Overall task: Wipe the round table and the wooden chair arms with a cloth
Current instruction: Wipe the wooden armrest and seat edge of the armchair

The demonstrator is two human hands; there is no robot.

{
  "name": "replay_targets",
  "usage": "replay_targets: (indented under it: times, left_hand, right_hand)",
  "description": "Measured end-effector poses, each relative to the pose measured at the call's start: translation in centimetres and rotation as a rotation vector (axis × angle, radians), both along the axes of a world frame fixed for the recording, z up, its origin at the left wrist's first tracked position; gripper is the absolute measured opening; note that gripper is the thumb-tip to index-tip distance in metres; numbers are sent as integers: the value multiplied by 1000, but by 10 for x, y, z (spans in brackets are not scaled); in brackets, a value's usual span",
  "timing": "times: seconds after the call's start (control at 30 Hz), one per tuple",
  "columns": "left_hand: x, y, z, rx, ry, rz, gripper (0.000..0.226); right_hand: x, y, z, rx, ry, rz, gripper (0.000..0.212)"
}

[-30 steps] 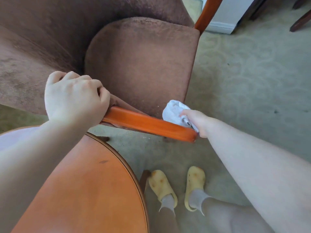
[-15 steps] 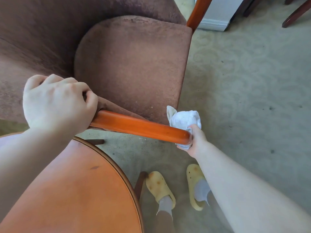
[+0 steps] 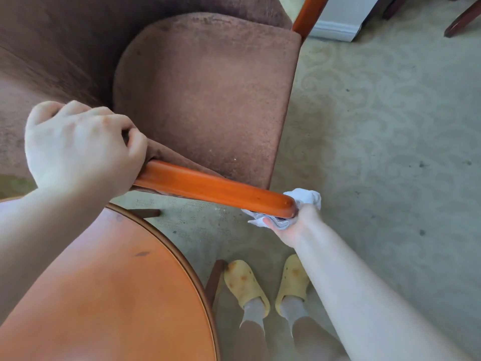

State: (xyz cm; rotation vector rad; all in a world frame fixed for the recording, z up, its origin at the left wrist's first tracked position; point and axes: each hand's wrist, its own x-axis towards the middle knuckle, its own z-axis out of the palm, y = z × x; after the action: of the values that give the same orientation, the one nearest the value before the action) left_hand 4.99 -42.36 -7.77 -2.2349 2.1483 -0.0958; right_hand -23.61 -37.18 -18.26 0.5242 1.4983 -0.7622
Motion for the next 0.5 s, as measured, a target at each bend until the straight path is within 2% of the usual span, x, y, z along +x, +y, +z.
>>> replay_targets:
  times: [0.1, 0.2, 0.37, 0.43, 0.5]
  left_hand:
    - [2, 0, -4, -11, 41, 31, 50]
    - [-3, 1, 1, -13, -5, 13, 47]
    - [-7, 6, 7, -34, -48, 16, 47]
    - [-9, 7, 10, -56, -61, 25, 48]
    - [-11, 8, 14, -79, -57, 42, 46]
  right_hand:
    - [-10, 14, 12, -46, -79, -103, 39]
    - [-1, 6, 18, 4, -170, -225, 44]
    - [26, 4, 43, 114, -45, -357, 38]
    - [32, 12, 68, -4, 22, -275, 30]
    - [48, 19, 91, -170, 251, -121, 21]
